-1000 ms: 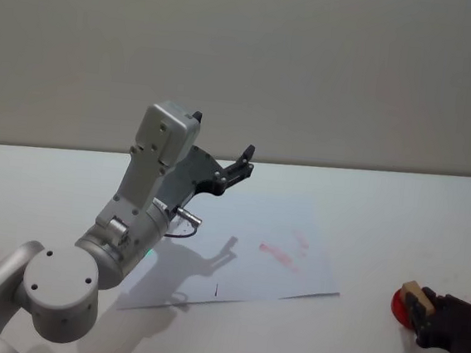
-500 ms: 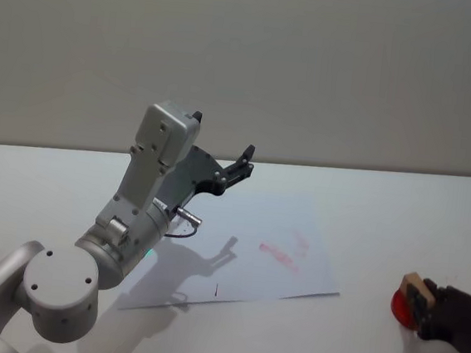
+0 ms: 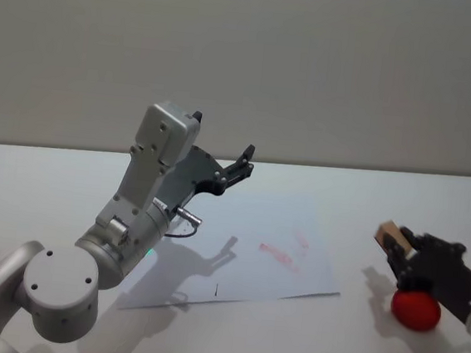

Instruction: Use the one hand to pick up the stamp and affix it onto the A4 paper.

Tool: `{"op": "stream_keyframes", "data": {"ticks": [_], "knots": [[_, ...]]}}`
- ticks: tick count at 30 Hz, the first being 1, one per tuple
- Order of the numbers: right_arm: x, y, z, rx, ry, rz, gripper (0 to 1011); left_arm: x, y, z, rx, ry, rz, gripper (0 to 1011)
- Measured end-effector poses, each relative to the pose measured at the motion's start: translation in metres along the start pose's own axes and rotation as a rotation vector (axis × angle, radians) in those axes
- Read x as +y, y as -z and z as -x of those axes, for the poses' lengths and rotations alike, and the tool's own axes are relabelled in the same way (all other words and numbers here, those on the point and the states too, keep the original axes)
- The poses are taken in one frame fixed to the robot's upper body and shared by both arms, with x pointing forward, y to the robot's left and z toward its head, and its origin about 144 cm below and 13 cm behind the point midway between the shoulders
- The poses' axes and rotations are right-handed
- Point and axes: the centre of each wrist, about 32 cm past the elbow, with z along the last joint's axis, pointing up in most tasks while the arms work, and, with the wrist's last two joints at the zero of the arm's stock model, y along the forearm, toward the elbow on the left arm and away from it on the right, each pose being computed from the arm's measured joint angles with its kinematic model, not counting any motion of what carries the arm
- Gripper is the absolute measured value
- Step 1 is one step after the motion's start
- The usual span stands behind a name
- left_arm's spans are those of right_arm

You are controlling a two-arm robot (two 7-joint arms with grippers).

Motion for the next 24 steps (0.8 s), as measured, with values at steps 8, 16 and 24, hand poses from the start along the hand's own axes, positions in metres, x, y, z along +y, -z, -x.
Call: {"op": "stream_keyframes", "data": {"ticks": [8,16,24], "knots": [[0.027,-0.008,-0.002,-0.015,-0.091,-0.042,216,0.0,0.0,0.0,0.0,0.0,0.0,1001],[0.065,-0.005,-0.002,-0.01,-0.208,-0.025,216,0.0,0.0,0.0,0.0,0.0,0.0,1001],[0.094,0.005,0.002,-0.007,-0.298,0.04,216,0.0,0.0,0.0,0.0,0.0,0.0,1001]]}}
